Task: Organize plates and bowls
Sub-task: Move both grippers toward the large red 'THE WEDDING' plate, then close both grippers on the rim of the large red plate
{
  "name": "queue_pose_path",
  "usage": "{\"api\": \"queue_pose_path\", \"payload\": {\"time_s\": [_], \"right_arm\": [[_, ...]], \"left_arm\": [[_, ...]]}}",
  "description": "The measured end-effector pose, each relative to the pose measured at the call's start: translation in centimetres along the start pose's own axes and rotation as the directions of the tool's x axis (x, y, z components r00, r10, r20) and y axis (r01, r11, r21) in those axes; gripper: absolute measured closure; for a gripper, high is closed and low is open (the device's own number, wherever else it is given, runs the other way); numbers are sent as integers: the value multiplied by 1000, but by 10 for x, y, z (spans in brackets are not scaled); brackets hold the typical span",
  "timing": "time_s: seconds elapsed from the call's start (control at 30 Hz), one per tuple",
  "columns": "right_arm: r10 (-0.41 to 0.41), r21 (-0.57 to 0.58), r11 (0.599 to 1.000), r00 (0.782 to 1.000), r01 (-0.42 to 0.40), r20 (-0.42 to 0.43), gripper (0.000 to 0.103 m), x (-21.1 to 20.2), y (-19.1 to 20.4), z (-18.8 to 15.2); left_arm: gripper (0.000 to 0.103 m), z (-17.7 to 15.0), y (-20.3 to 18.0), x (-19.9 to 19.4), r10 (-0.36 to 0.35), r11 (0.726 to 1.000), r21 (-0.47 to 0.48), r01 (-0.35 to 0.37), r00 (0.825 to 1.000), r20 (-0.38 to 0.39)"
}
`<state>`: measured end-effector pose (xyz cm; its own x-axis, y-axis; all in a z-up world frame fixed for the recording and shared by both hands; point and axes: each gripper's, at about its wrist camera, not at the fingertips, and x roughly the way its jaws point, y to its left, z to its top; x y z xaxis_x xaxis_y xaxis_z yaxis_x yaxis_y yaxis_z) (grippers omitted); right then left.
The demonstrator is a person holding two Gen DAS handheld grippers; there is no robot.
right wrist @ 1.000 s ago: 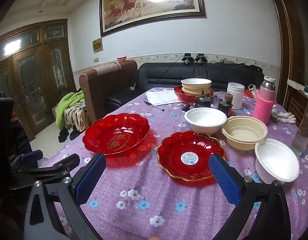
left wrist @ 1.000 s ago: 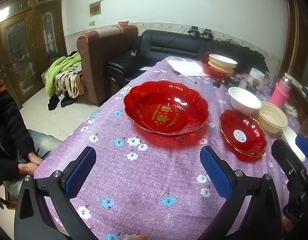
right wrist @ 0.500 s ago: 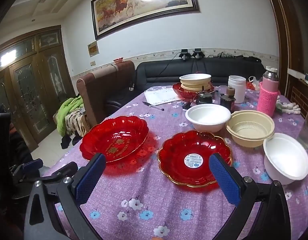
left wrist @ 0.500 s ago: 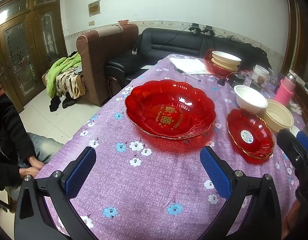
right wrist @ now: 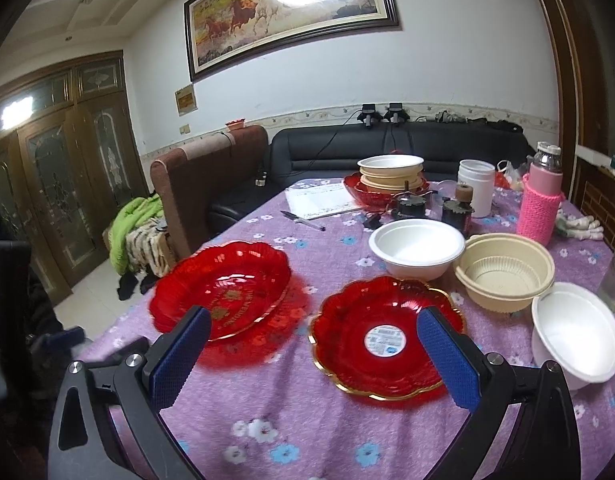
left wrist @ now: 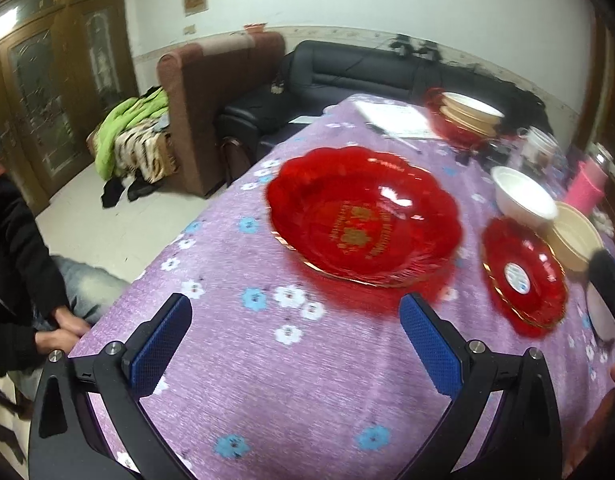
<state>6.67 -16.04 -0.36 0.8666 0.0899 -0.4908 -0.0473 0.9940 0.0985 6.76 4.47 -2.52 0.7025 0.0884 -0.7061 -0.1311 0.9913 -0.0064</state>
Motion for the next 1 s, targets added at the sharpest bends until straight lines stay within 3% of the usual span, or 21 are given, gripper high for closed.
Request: {"api": "queue_pose_path", "payload": {"time_s": [0.07, 0.2, 0.33, 0.6, 0.8, 1.0], "right_arm": [[-8, 9, 1000, 1000, 8, -2, 1, 4, -6, -2], [56, 75, 996, 997, -52, -53, 1, 20, -13, 1], [110, 98, 990, 992, -104, -65, 1, 35, -1, 8], [231, 181, 959, 972, -219, -51, 1, 59, 38, 38], [249, 232, 945, 967, -229, -59, 1, 77, 52, 44], [245, 277, 938, 963, -207, -109, 1, 100, 35, 33]], "left_arm": [[0, 3, 6, 7, 1, 1000, -19, -1, 1000, -17], [0, 8, 21, 23, 28, 996, -80, -34, 997, -68], [0, 6, 32, 23, 56, 990, -127, -64, 996, -64], [0, 10, 31, 15, 97, 988, -117, -100, 995, -31], [0, 13, 30, 9, 117, 987, -111, -116, 993, 2], [0, 18, 27, 13, 121, 987, -105, -120, 993, 2]]}}
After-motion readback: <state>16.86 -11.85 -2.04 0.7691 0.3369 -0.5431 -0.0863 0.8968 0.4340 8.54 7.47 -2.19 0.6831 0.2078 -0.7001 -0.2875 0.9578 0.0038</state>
